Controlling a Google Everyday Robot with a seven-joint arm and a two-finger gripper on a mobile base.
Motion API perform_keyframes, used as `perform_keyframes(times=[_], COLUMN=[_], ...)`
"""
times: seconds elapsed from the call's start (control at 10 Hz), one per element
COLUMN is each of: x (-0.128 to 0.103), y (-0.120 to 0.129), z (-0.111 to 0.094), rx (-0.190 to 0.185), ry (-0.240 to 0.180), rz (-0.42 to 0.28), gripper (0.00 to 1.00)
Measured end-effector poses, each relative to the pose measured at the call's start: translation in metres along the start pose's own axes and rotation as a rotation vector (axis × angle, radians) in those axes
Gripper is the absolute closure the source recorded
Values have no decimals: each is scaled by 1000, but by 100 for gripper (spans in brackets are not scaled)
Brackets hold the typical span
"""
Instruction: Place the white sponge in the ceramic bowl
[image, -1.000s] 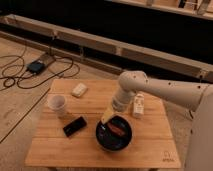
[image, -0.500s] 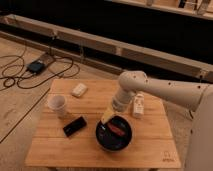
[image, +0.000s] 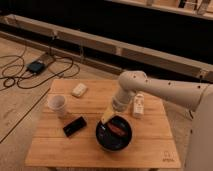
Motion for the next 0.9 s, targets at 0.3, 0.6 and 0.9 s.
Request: perform_keyframes(times=[0.3,0.6,0.9], x=[-45,-111,-186], y=[-9,-12,-11], z=[-5,-2,13], rx=[32,88,143], ry=[-35,-52,-60], rz=[-33,-78,-121], gripper=[20,20,20])
